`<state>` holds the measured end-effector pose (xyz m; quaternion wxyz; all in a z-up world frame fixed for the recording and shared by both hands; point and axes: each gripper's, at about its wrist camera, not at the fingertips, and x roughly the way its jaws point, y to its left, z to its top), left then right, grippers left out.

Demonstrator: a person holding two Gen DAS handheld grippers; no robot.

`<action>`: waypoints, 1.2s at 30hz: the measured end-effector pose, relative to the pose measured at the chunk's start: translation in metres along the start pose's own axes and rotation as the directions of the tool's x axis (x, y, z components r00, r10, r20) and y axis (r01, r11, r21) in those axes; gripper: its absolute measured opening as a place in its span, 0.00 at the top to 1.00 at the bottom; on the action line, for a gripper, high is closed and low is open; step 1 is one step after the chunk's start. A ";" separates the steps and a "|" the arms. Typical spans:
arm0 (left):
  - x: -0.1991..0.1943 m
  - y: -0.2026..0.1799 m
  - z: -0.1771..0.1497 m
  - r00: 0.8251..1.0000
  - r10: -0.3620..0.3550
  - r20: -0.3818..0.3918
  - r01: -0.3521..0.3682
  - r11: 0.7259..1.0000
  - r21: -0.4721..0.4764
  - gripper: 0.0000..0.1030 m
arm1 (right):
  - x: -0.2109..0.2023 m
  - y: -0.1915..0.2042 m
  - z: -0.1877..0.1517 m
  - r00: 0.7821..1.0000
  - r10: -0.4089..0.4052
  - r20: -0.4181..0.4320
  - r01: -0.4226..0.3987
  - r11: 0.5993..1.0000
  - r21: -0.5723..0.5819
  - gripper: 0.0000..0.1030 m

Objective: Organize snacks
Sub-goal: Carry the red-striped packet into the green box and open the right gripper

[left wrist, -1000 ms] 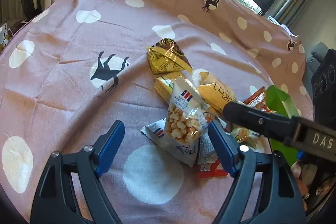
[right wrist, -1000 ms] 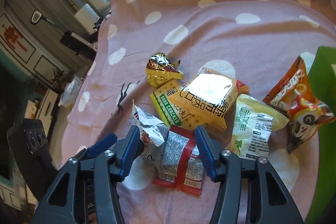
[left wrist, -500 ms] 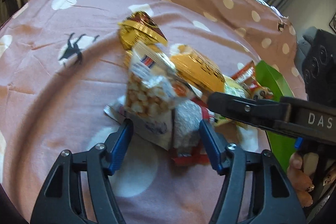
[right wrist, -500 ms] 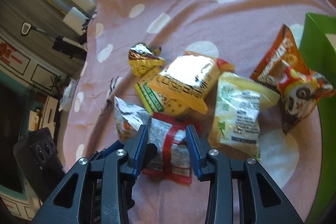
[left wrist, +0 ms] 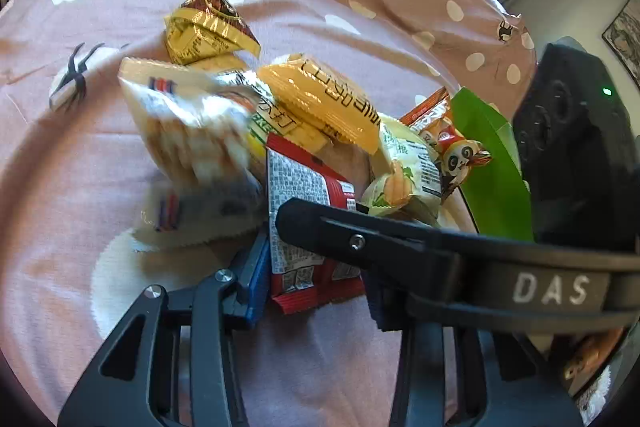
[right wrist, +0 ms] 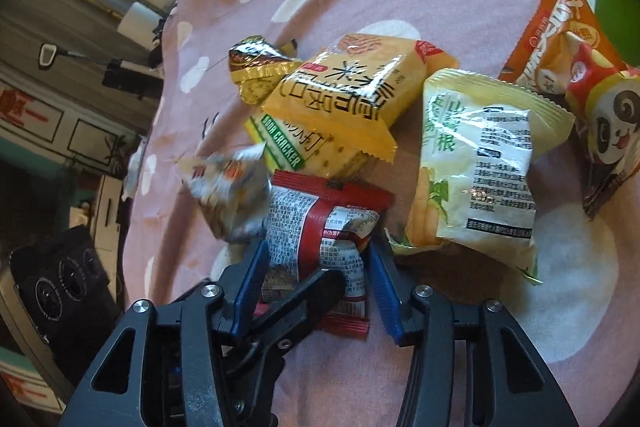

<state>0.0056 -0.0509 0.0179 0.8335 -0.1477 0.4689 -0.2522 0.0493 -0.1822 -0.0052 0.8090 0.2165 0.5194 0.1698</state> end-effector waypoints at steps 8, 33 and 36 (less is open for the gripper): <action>-0.012 -0.032 0.005 0.999 -0.030 0.023 0.028 0.997 0.069 0.62 | -0.027 0.001 -0.011 0.998 -0.012 0.067 0.013 1.000 -0.009 0.51; -0.057 -0.170 0.022 0.963 -0.147 0.227 0.056 0.929 0.365 0.60 | -0.196 -0.004 -0.042 0.892 0.034 0.451 0.006 0.996 -0.088 0.51; -0.049 -0.187 0.023 0.960 -0.172 0.222 0.073 0.915 0.397 0.60 | -0.210 -0.012 -0.045 0.873 0.002 0.487 0.036 0.997 -0.070 0.51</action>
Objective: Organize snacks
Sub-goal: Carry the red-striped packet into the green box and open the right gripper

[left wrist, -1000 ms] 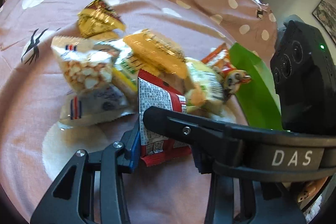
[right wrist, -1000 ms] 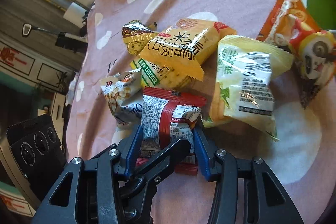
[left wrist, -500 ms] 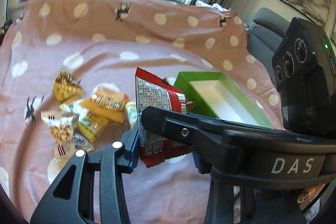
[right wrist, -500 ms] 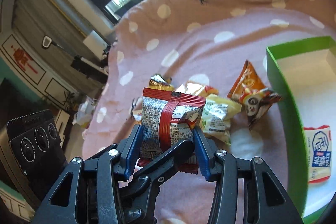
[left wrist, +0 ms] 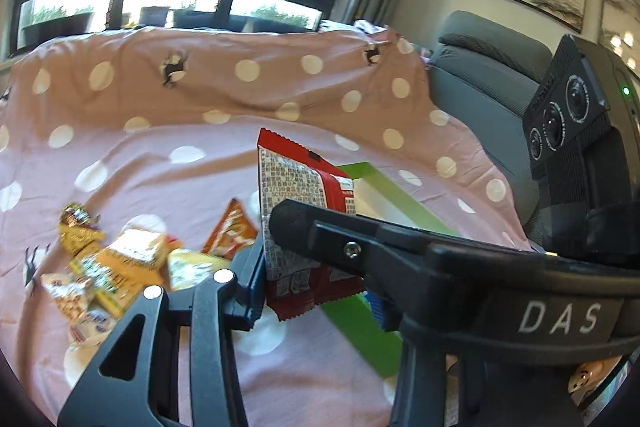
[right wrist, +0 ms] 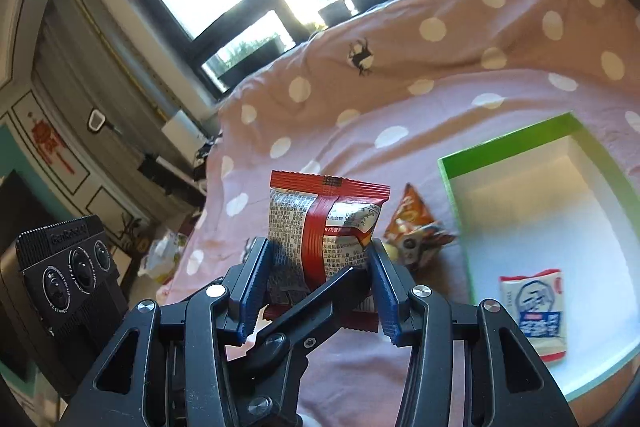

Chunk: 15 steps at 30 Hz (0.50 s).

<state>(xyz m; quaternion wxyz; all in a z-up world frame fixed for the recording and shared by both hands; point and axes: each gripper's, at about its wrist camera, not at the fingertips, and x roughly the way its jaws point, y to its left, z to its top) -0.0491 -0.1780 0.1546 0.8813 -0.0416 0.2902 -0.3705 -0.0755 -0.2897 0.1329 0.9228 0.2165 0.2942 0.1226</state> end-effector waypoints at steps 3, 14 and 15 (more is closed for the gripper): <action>0.010 -0.011 0.003 1.000 -0.024 -0.008 0.024 1.000 0.015 0.60 | -0.011 -0.012 0.003 0.999 -0.028 0.029 0.027 0.999 0.018 0.51; 0.058 -0.047 0.011 0.989 -0.126 -0.073 0.129 0.991 0.040 0.60 | -0.037 -0.064 0.010 0.985 -0.152 0.077 0.141 0.981 0.134 0.51; 0.064 -0.049 0.011 0.988 -0.129 -0.085 0.133 0.990 0.037 0.60 | -0.037 -0.068 0.011 0.984 -0.163 0.075 0.152 0.978 0.142 0.51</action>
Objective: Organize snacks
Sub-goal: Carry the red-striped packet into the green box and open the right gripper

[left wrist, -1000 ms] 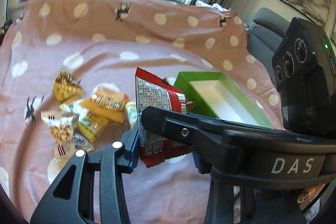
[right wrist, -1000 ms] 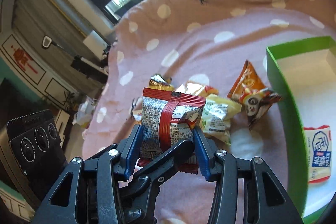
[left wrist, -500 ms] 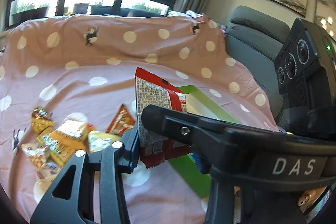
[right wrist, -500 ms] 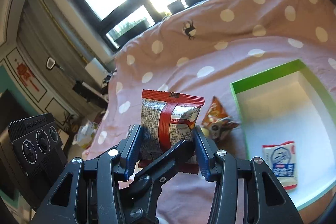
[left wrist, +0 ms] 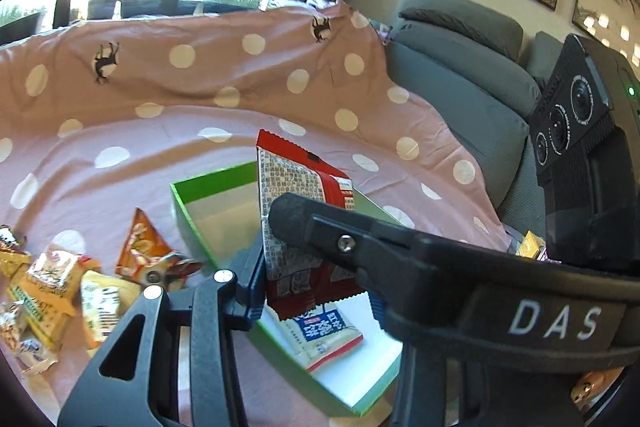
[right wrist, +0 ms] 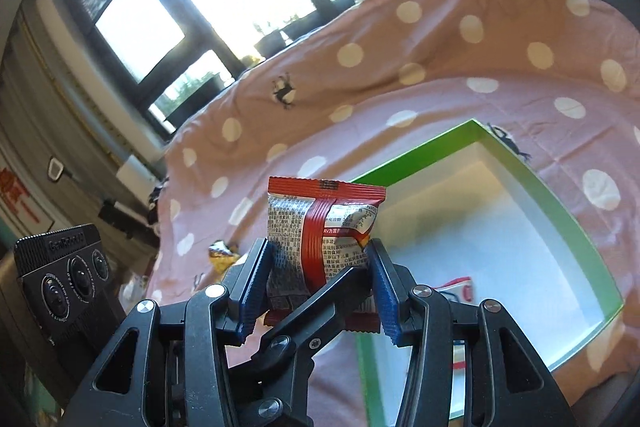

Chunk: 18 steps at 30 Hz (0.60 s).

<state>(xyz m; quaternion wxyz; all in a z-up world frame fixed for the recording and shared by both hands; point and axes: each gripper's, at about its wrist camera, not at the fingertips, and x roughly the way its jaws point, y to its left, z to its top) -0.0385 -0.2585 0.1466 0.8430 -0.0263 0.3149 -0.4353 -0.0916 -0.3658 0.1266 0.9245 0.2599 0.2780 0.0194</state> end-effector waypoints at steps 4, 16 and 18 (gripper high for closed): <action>0.016 -0.002 -0.002 0.999 -0.014 -0.036 0.014 1.000 -0.009 0.60 | 0.007 -0.017 0.003 1.000 -0.022 -0.018 0.023 0.999 0.037 0.51; 0.056 -0.009 -0.006 0.990 -0.077 -0.119 0.071 0.996 -0.051 0.60 | 0.017 -0.057 0.007 0.993 -0.093 -0.070 0.101 0.988 0.121 0.50; 0.061 -0.009 -0.007 0.988 -0.082 -0.134 0.074 0.995 -0.062 0.60 | 0.020 -0.061 0.006 0.991 -0.105 -0.082 0.115 0.985 0.128 0.50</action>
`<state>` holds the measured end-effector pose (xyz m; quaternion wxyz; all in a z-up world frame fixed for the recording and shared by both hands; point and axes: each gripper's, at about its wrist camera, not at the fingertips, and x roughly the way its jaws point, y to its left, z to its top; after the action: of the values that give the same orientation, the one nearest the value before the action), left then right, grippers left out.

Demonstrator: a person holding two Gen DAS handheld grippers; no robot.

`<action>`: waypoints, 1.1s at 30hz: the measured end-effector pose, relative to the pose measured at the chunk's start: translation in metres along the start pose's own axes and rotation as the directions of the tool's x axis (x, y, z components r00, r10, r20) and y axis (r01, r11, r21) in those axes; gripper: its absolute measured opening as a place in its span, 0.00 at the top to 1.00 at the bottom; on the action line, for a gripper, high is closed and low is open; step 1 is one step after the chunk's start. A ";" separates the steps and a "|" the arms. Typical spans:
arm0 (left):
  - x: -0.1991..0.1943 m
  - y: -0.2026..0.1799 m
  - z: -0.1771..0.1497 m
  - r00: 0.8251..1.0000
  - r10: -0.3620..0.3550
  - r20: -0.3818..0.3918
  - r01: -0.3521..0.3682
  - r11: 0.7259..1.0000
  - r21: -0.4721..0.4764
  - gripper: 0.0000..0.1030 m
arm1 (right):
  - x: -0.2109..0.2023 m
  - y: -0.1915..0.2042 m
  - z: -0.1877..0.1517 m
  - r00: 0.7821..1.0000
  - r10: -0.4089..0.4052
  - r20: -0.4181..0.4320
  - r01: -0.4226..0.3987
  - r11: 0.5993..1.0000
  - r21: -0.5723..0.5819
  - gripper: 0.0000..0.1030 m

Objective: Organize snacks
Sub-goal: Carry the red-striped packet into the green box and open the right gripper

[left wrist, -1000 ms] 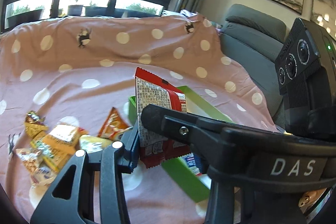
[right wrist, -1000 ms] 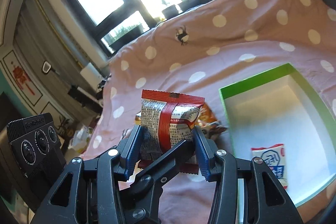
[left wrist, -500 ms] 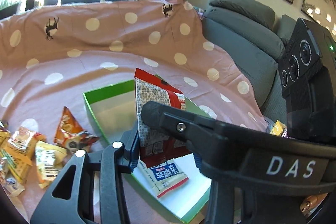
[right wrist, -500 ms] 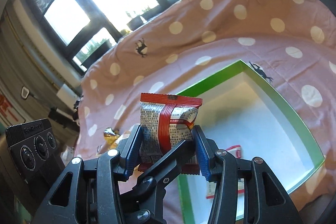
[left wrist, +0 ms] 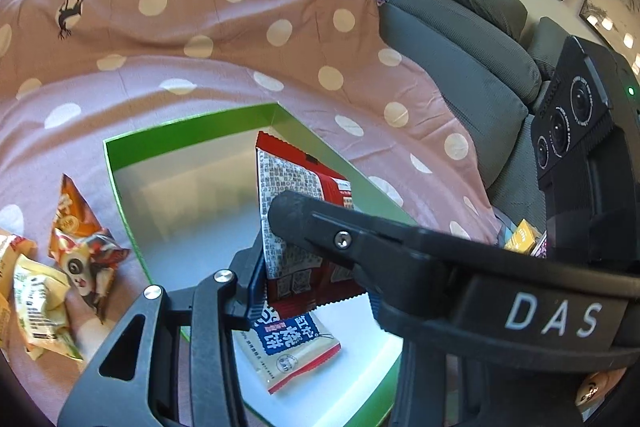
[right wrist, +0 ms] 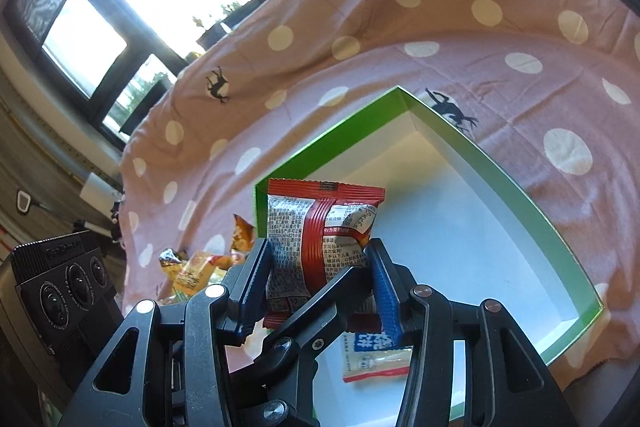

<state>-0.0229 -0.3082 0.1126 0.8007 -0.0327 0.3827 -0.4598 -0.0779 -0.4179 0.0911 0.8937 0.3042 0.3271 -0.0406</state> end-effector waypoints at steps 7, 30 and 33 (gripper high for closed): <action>0.005 -0.005 0.001 1.000 -0.008 -0.024 0.008 1.000 0.003 0.60 | 0.001 -0.008 0.000 1.000 -0.003 -0.022 0.003 1.000 0.017 0.48; 0.025 0.005 -0.005 0.994 0.053 -0.097 -0.056 0.998 -0.031 0.60 | 0.028 -0.015 -0.002 0.994 -0.029 -0.103 0.034 0.998 0.044 0.48; 0.028 0.005 -0.004 0.993 0.051 -0.107 -0.055 0.998 -0.032 0.60 | 0.029 -0.018 -0.001 0.994 -0.034 -0.104 0.039 0.998 0.052 0.48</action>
<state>-0.0140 -0.3255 0.0916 0.7906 -0.0122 0.4334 -0.4325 -0.0611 -0.4276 0.0637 0.8663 0.3237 0.3771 -0.0500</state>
